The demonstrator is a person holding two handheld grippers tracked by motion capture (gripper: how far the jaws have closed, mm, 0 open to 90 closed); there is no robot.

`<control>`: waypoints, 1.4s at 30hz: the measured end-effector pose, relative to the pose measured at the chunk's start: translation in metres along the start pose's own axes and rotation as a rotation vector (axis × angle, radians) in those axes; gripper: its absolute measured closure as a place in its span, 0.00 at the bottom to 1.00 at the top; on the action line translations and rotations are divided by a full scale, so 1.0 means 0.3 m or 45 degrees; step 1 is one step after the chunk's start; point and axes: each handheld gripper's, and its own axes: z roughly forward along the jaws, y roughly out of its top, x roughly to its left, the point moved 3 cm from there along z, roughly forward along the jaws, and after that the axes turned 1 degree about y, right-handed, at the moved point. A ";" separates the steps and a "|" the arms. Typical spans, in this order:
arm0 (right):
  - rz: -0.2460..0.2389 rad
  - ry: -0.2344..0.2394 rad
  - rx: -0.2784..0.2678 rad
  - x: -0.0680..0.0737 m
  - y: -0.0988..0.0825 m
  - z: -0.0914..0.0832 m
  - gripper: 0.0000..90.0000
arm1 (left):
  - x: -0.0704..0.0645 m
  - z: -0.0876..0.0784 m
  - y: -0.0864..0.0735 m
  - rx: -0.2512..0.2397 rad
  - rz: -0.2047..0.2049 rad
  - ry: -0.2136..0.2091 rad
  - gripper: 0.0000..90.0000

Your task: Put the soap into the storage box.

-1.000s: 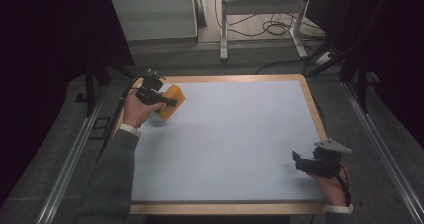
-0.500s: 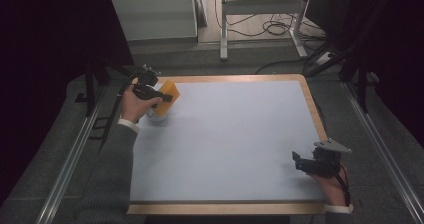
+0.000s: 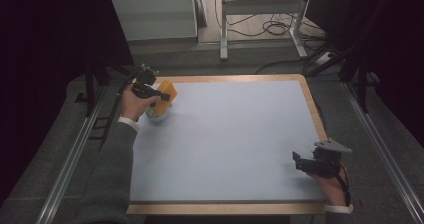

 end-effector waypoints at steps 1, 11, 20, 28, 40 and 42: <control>0.002 0.000 0.001 0.000 0.000 0.000 0.05 | 0.003 0.004 0.001 -0.006 -0.008 0.002 0.68; 0.008 -0.004 0.004 -0.002 -0.001 0.000 0.05 | 0.038 0.014 0.001 -0.026 -0.052 0.019 0.68; 0.008 -0.008 0.006 -0.002 -0.002 0.003 0.05 | 0.083 0.030 0.004 -0.040 -0.117 0.033 0.68; 0.013 -0.012 0.002 -0.008 -0.002 0.000 0.05 | 0.112 0.050 -0.009 -0.040 -0.168 0.044 0.68; 0.013 -0.013 0.002 -0.009 -0.002 -0.001 0.05 | 0.152 0.077 -0.031 -0.032 -0.233 0.076 0.68; 0.013 -0.013 0.001 -0.010 -0.002 -0.001 0.05 | 0.160 0.081 -0.037 -0.039 -0.255 0.087 0.68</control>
